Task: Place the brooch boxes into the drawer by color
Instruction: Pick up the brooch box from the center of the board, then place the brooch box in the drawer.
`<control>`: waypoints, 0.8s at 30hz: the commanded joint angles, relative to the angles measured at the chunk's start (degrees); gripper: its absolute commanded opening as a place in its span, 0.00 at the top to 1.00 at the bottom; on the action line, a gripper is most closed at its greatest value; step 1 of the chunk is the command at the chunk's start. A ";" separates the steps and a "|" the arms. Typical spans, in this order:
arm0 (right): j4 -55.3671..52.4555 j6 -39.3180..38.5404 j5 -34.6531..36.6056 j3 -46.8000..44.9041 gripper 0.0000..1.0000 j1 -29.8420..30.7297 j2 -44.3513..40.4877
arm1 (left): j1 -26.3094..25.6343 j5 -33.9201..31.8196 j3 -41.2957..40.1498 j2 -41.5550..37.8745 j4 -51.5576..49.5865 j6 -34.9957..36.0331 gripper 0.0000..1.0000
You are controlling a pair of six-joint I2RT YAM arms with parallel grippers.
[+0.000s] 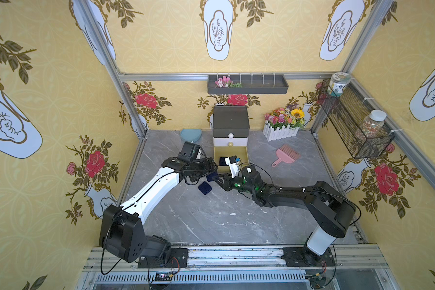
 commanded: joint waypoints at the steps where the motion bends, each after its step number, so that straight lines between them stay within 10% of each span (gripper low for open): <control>1: 2.08 1.19 0.77 -1.27 0.79 -1.90 -1.70 | 0.25 -4.45 0.94 -0.91 -1.85 1.48 0.02; 24: -24.13 -2.64 4.33 15.32 0.80 -19.42 7.24 | 3.46 -5.29 -7.92 -1.40 -0.07 5.14 0.00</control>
